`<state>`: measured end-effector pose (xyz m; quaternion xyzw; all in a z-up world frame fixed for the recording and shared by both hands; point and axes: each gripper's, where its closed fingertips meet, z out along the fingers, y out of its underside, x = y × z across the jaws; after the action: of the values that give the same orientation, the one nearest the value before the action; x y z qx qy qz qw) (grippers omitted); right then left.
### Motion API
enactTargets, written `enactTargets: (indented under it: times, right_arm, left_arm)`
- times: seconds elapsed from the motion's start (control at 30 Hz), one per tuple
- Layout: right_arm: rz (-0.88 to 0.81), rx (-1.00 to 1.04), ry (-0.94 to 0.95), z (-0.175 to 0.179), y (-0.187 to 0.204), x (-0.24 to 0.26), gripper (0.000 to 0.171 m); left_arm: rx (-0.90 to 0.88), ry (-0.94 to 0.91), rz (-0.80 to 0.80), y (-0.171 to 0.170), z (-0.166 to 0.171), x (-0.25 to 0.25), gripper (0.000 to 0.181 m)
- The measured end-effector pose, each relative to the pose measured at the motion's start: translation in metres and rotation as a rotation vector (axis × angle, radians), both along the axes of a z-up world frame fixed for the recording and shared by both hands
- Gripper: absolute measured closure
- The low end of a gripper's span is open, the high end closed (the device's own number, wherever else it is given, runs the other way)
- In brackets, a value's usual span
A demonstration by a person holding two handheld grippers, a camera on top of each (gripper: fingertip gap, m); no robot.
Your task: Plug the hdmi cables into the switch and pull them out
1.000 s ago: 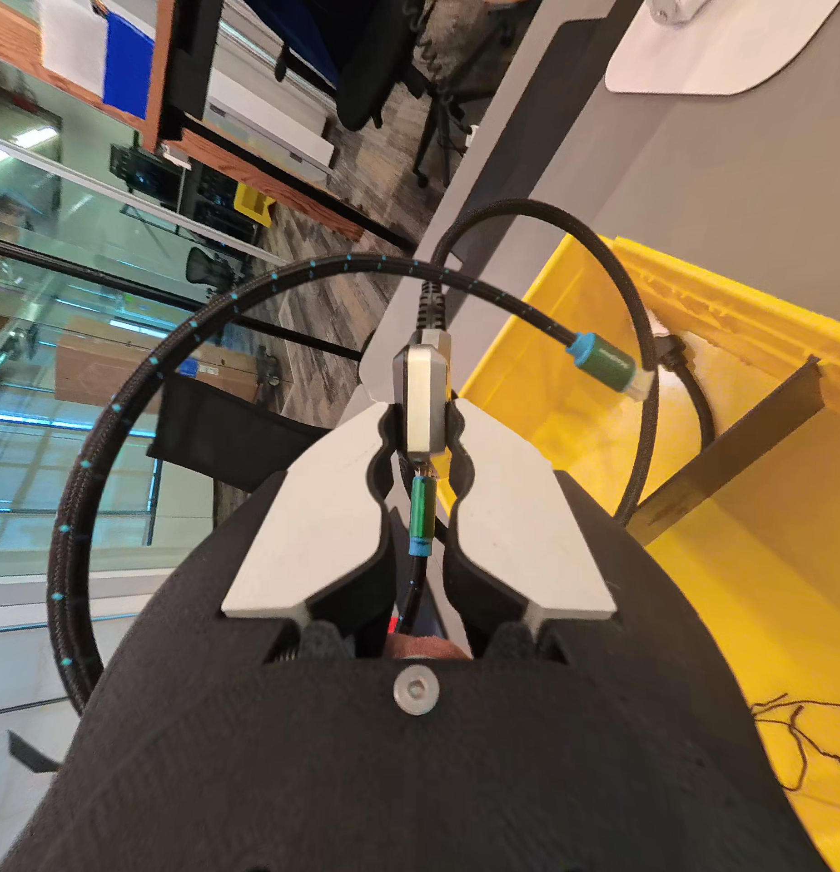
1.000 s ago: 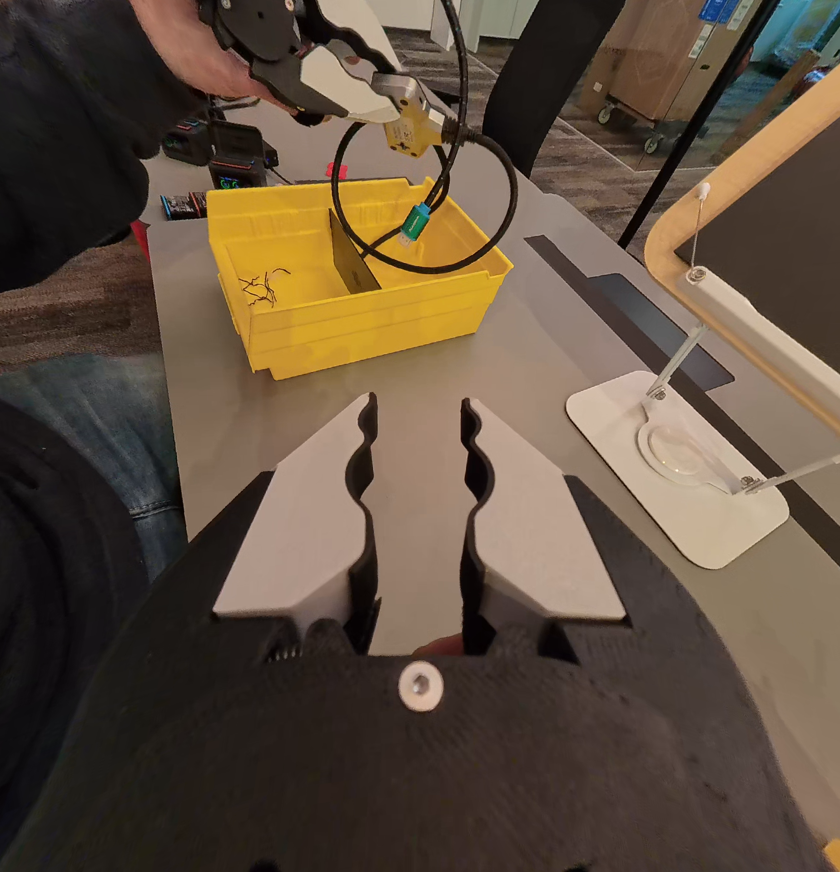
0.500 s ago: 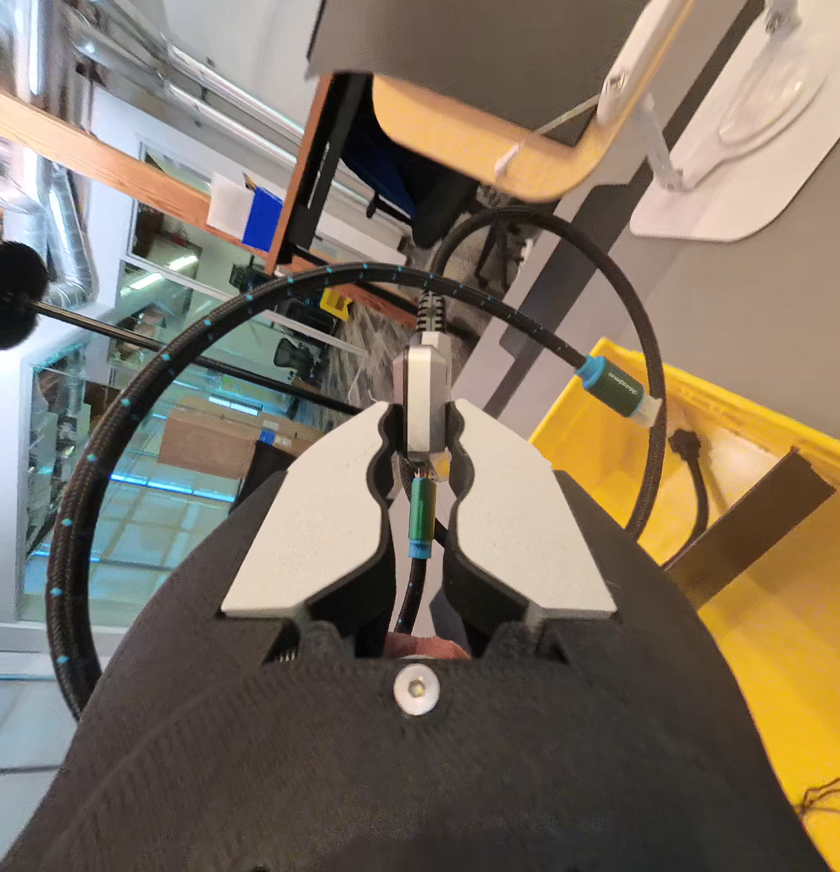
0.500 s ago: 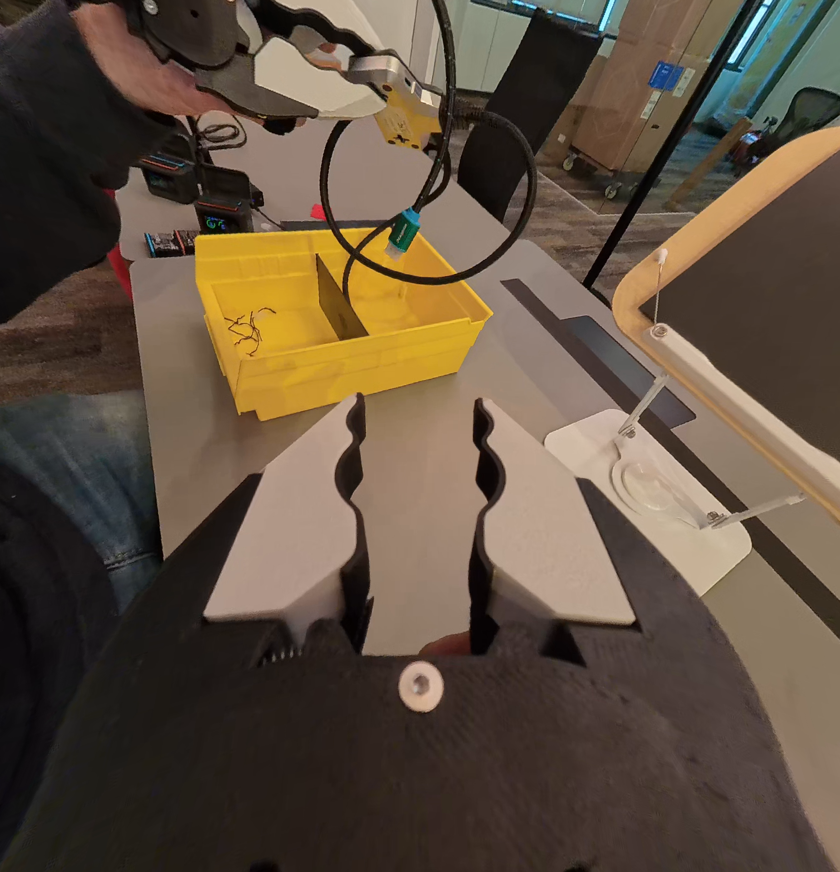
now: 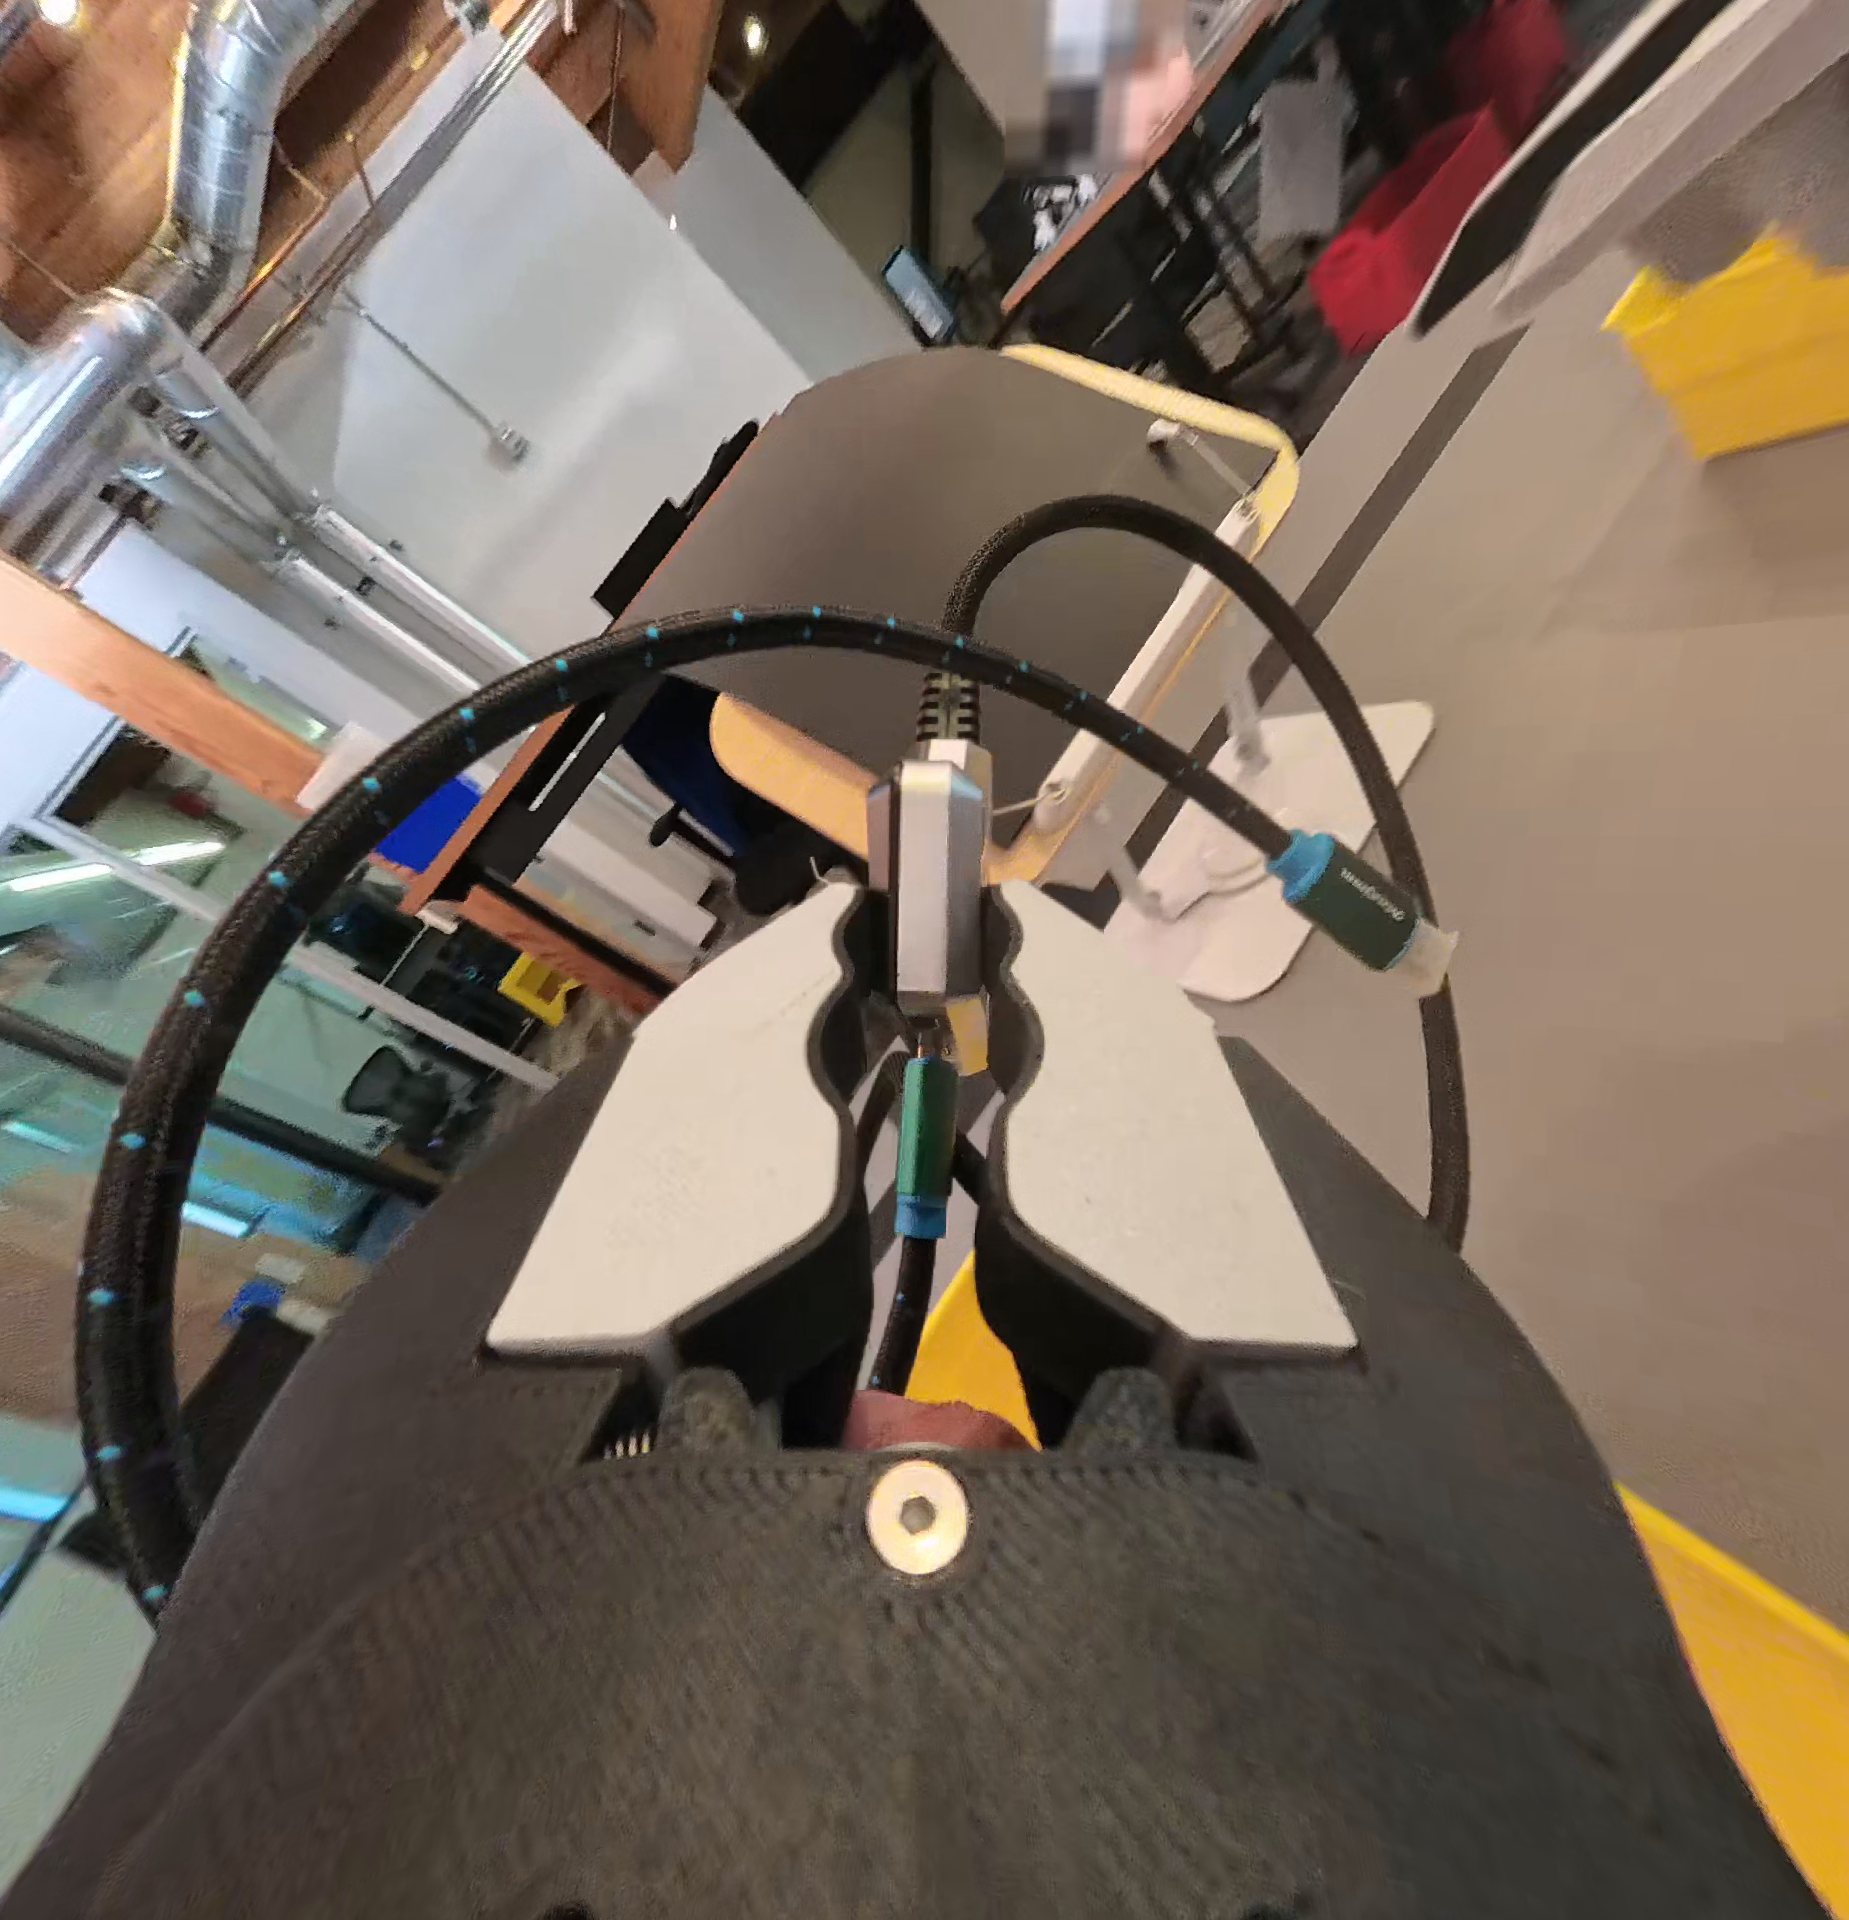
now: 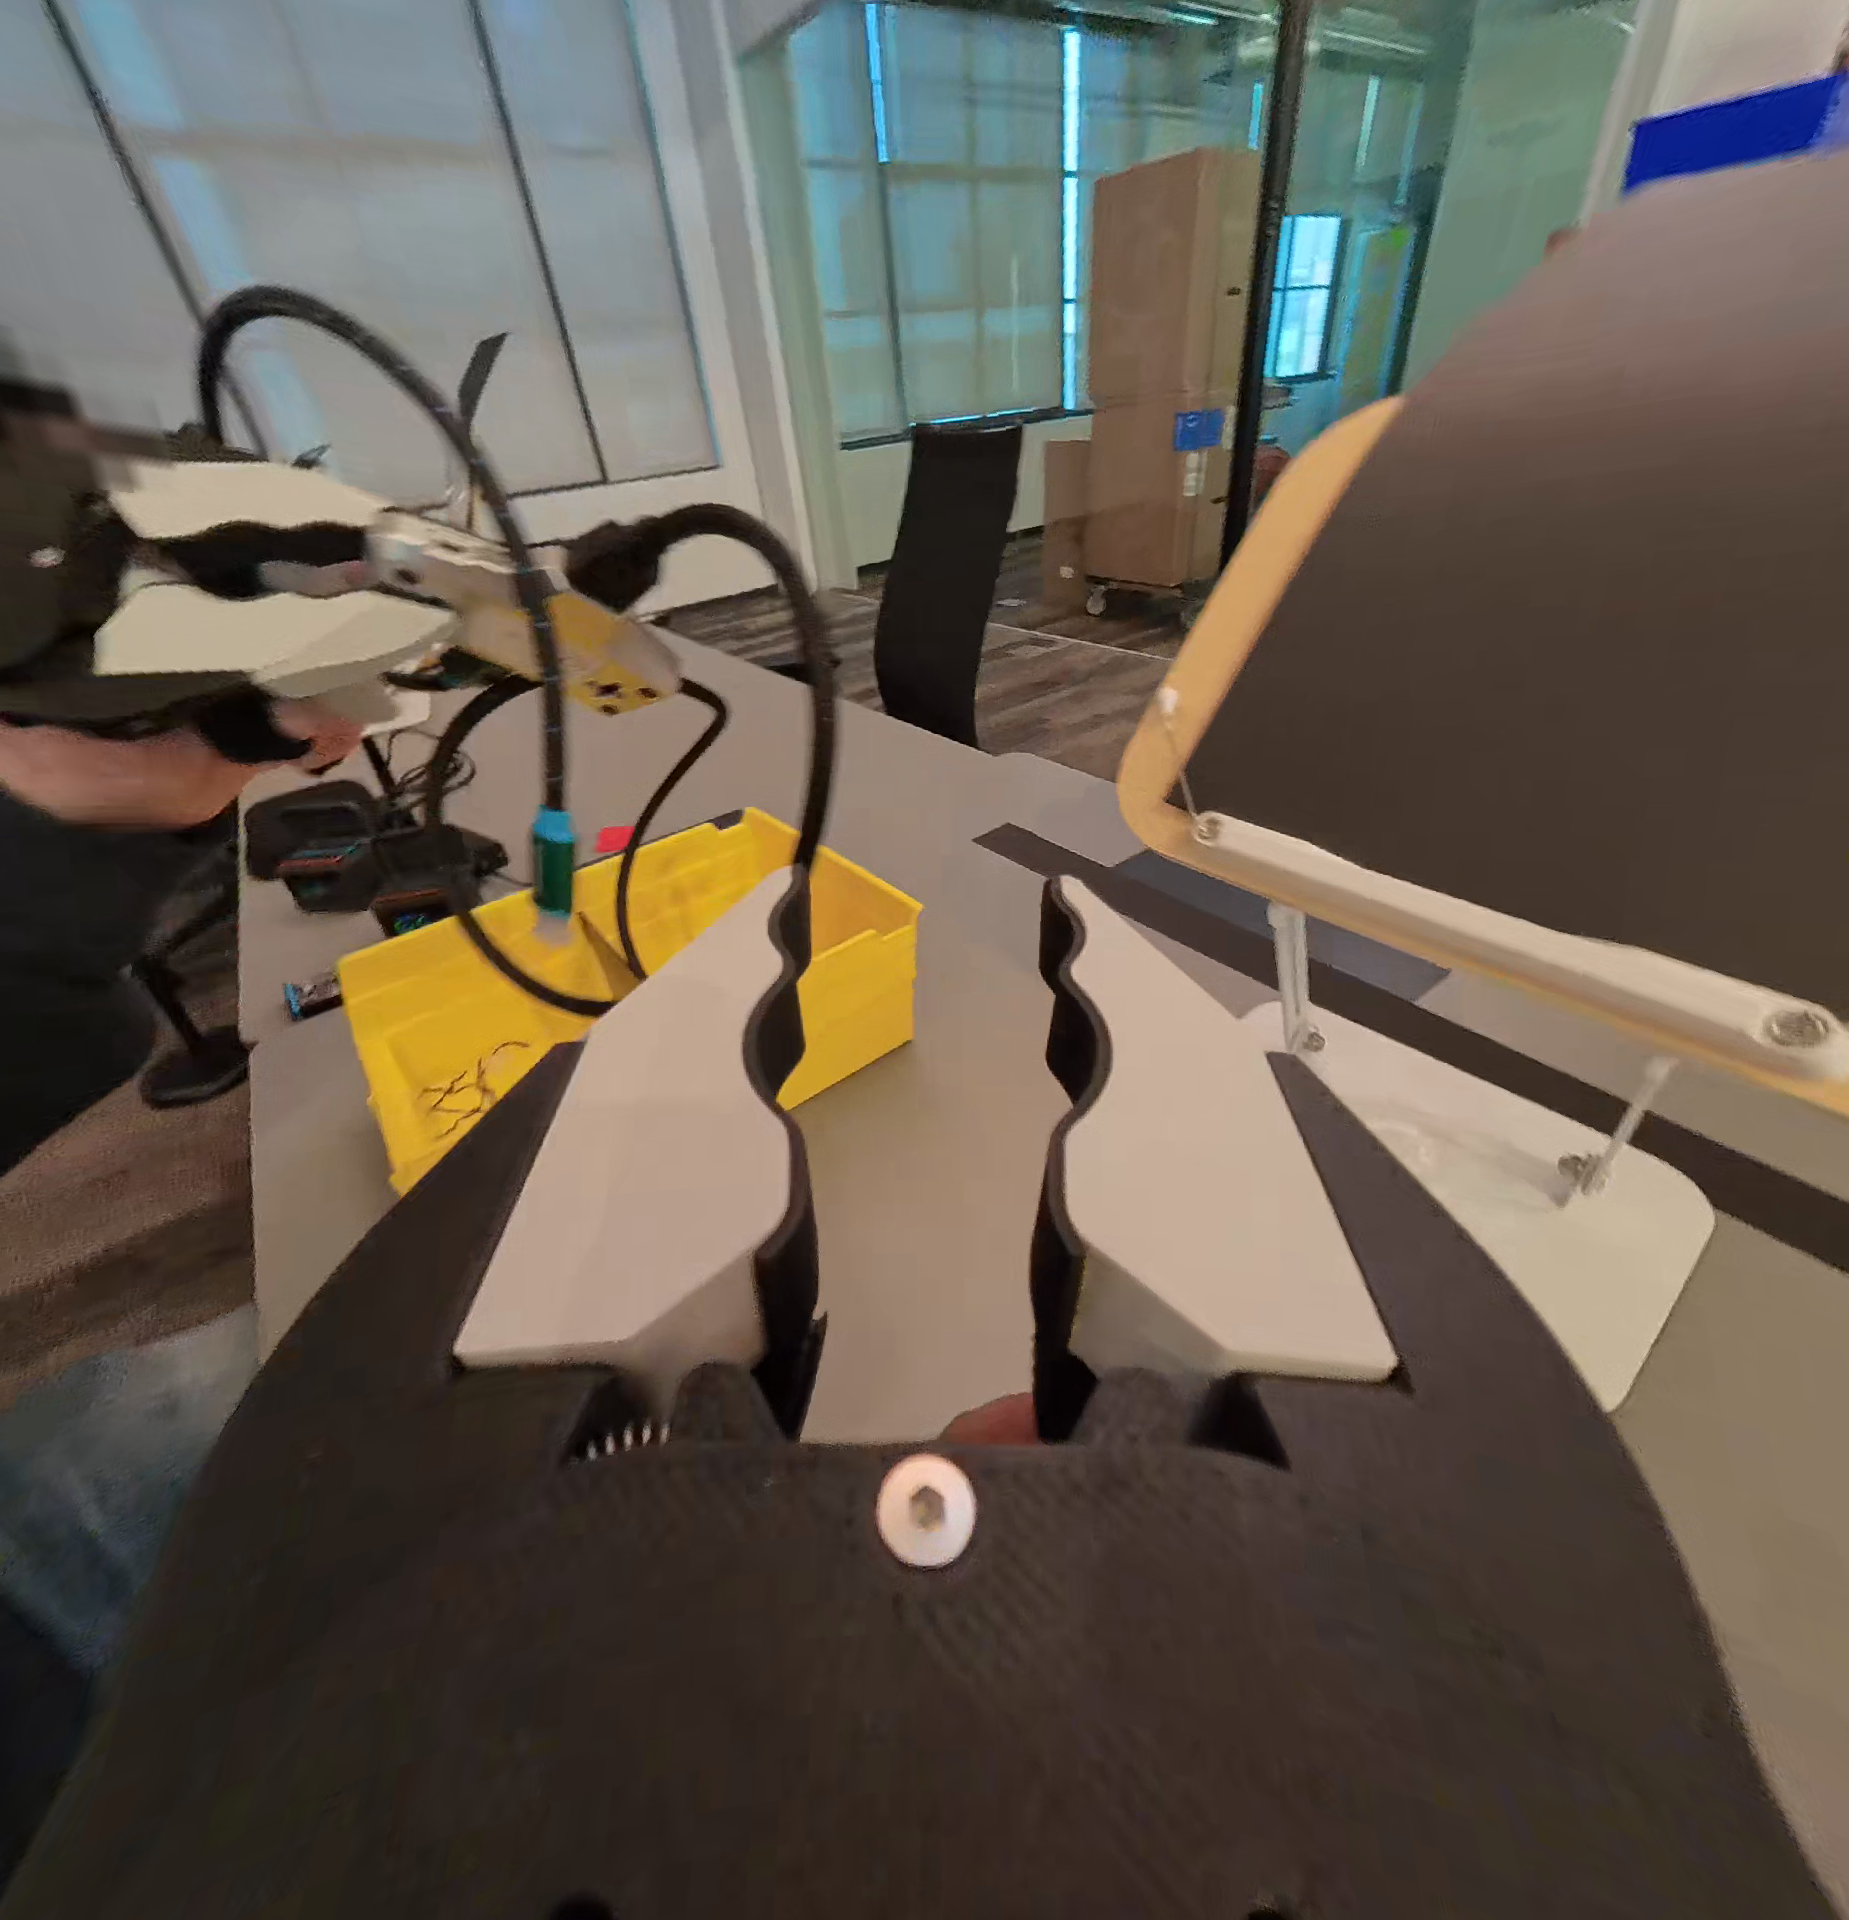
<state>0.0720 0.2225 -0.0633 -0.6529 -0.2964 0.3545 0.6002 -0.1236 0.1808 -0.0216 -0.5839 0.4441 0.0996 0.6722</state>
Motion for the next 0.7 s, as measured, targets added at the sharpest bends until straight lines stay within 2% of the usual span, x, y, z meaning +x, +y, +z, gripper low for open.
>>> enactTargets:
  times: [0.1, 0.23, 0.3, 0.4, 0.5, 0.6, 0.7]
  right_arm:
    - [-0.026, -0.076, 0.093, -0.018, 0.022, 0.011, 0.133]
    - [0.082, -0.105, 0.283, -0.026, 0.027, 0.008, 0.145]
    - [0.205, -0.065, 0.307, -0.025, 0.012, -0.007, 0.143]
    - [0.343, 0.029, 0.232, -0.021, -0.017, -0.035, 0.128]
    - [0.433, 0.095, 0.177, -0.015, -0.042, -0.059, 0.123]
    - [0.533, 0.110, 0.141, -0.019, -0.065, -0.078, 0.125]
    - [0.570, 0.126, 0.140, -0.022, -0.076, -0.083, 0.137]
  left_arm:
    - [-0.026, -0.078, -0.106, -0.008, 0.000, 0.017, 0.162]
    - [-0.070, -0.200, -0.272, -0.025, 0.003, 0.043, 0.162]
    - [-0.101, -0.239, -0.333, -0.031, 0.002, 0.056, 0.162]
    - [-0.163, -0.303, -0.415, -0.037, -0.005, 0.073, 0.162]
    - [-0.231, -0.363, -0.508, -0.043, -0.017, 0.090, 0.162]
    - [-0.282, -0.424, -0.584, -0.051, -0.025, 0.105, 0.163]
    - [-0.320, -0.474, -0.627, -0.054, -0.030, 0.112, 0.162]
